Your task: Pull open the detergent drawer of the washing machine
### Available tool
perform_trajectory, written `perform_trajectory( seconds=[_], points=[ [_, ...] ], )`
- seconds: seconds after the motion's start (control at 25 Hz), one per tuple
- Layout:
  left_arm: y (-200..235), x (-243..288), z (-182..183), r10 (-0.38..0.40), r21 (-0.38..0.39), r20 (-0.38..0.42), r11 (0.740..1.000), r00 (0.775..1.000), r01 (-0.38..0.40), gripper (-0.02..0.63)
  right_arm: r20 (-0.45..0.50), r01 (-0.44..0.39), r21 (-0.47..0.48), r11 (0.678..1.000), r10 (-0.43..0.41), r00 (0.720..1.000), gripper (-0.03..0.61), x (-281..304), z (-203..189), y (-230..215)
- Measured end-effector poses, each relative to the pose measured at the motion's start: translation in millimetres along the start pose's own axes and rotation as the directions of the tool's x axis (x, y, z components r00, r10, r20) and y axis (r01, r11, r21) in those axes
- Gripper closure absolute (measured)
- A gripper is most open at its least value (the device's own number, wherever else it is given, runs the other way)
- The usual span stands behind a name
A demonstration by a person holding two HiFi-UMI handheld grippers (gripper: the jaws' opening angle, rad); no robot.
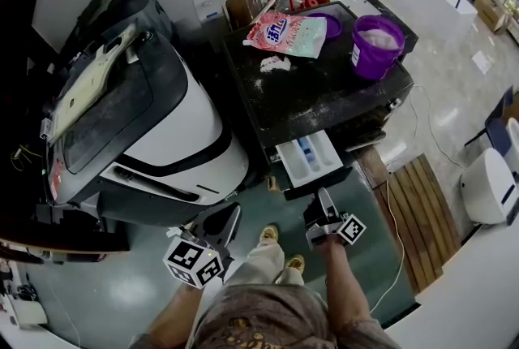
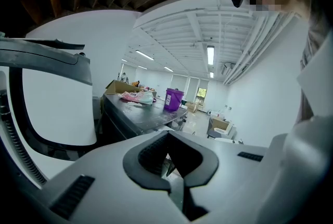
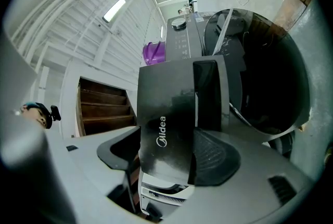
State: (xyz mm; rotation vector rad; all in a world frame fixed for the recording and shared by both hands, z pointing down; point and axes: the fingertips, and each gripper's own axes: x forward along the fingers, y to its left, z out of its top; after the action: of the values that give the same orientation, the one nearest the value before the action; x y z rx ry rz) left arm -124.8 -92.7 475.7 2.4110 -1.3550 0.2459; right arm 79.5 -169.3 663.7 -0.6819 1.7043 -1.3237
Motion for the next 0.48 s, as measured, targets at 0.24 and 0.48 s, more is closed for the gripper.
perform_trajectory(
  seconds=[0.24, 0.48],
  points=[
    [-3.5, 2.7, 1.3, -0.01, 0.004, 0.004, 1.0, 1.0, 0.01, 0.592, -0.001, 0.004, -0.003, 1.0, -0.004, 1.0, 0.276, -6.8, -0.7, 0.9],
    [-6.2, 5.7, -0.2, -0.019, -0.002, 0.0, 1.0, 1.0, 0.019, 0.592, -0.003, 0.005, -0.006, 1.0, -0.005, 1.0, 0.278, -10.0, -0.3, 0.8]
  ],
)
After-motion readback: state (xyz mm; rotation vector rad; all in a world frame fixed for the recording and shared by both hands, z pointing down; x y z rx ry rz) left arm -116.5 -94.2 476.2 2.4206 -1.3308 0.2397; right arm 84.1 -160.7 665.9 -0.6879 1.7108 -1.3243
